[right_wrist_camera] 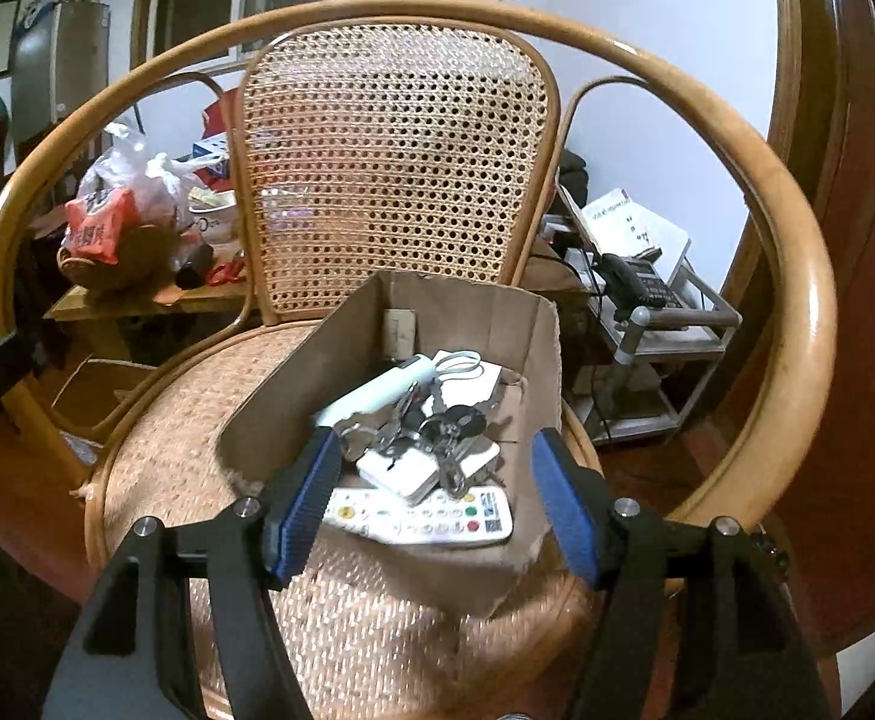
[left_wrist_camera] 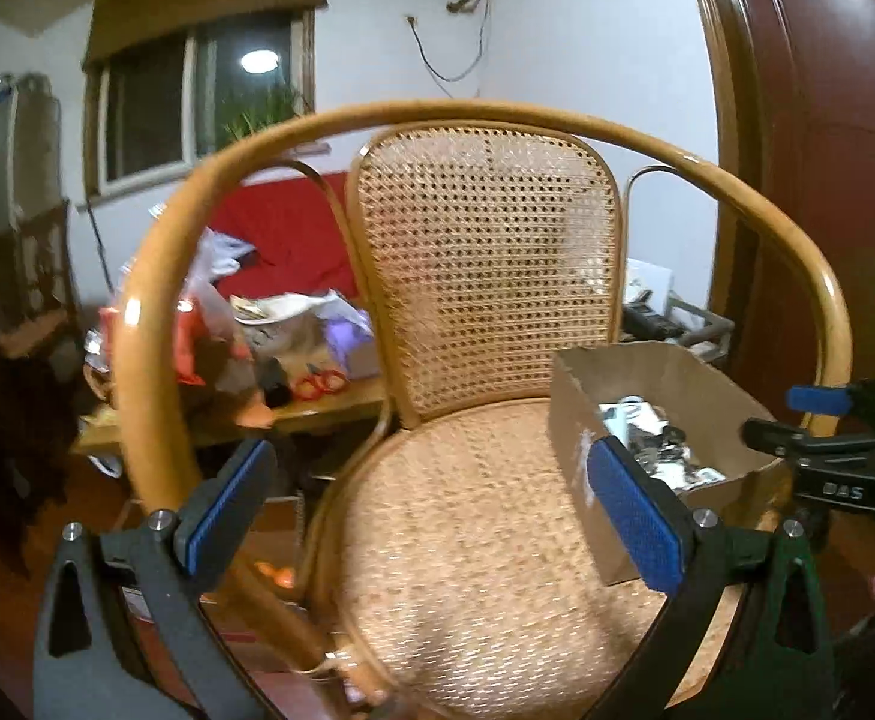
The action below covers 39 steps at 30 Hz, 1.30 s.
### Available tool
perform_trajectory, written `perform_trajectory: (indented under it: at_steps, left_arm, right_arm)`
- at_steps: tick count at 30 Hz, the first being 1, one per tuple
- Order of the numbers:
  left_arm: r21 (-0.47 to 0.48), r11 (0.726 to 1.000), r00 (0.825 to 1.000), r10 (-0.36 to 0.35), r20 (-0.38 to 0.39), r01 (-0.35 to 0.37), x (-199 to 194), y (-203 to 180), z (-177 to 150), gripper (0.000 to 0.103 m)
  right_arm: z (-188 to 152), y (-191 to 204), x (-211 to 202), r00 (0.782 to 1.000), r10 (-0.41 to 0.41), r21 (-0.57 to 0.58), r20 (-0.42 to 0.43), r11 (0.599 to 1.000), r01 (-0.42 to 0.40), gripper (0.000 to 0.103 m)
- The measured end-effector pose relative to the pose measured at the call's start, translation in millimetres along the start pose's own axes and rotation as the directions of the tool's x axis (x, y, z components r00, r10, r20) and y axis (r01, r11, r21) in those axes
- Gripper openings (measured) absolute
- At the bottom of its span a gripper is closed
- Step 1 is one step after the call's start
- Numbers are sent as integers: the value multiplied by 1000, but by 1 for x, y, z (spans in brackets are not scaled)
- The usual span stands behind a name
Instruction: Organize rigid objects
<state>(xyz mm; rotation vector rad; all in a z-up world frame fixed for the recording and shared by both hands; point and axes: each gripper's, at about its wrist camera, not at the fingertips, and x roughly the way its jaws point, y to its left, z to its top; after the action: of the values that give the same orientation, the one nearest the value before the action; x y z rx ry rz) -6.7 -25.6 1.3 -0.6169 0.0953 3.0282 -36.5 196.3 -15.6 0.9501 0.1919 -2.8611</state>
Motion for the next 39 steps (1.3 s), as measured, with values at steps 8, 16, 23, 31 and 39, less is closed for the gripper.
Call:
perform_trajectory:
  at_steps: [8,16,23,31,39]
  left_arm:
    - [-34,999,999,23,33,-22,-21,4,-12,103]
    - [-45,997,997,62,49,-60,-36,0,-21,103]
    - [-89,994,997,72,37,-68,-44,2,-27,103]
    - [-94,993,996,70,50,-65,-53,-6,-32,103]
    - [-73,995,996,71,48,-68,-54,-10,-35,103]
  right_arm:
    - [-21,-4,-29,999,9,59,33,998,-11,71]
    - [-37,-3,-55,996,7,73,90,997,-14,71]
    - [-45,6,-84,979,-8,68,202,998,-6,71]
    - [-54,15,-102,964,-28,82,264,997,7,72]
    - [-59,18,-108,956,-37,86,292,996,12,81]
